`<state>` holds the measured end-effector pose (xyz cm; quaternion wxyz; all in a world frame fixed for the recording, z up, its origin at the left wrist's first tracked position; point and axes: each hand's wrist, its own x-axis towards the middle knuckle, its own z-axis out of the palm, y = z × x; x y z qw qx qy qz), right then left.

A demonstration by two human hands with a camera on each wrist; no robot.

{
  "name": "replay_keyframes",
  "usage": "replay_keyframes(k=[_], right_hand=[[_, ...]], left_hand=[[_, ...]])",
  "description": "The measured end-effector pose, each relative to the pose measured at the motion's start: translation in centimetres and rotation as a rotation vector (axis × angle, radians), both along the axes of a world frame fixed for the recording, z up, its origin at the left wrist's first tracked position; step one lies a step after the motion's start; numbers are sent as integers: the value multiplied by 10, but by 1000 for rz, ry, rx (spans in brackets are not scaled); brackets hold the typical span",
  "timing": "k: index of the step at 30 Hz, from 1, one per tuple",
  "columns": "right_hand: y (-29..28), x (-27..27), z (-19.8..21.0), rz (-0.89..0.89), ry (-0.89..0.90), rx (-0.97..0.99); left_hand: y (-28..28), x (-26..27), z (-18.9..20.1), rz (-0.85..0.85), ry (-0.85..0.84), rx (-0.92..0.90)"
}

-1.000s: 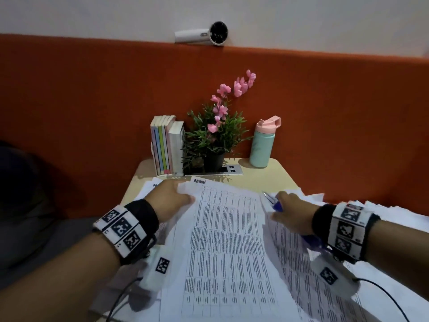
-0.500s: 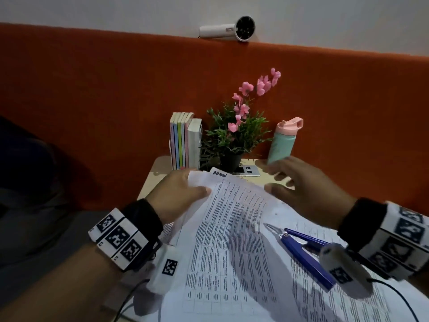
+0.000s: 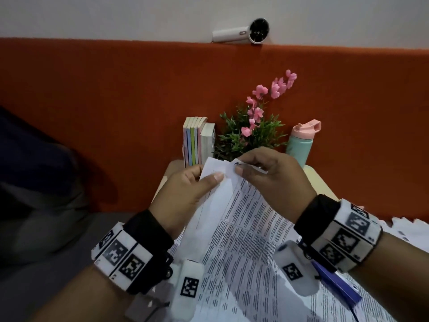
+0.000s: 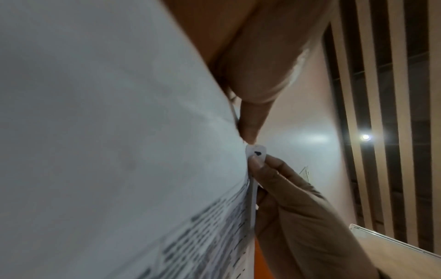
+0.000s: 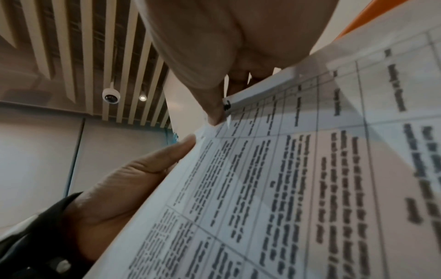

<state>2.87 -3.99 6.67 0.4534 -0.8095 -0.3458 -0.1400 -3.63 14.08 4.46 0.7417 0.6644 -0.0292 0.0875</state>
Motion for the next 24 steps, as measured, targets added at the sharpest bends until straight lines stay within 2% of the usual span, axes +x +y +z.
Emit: replay_keyframes(k=[4,7,10,17,20,24], right_hand=[[-7,-2,1,31,-46,54],[-12,-6,0,49,-103,127],[-13,-7,-3,24,-188,103],[-4,-11,-3,49,-103,161],[-2,-10,-1,64,-109,185],[-2,-8,-2,59,-135,138]], left_hand=[[-8,-2,-2,3,-25,-25],[-13,-3,-2,26,-74,15],[-16,-3,-2,81,-136,68],[-21,-9,-2,94,-246,62],[-23,-11,0,73,-237,31],[-26,-7,-3,11,-128,-142]])
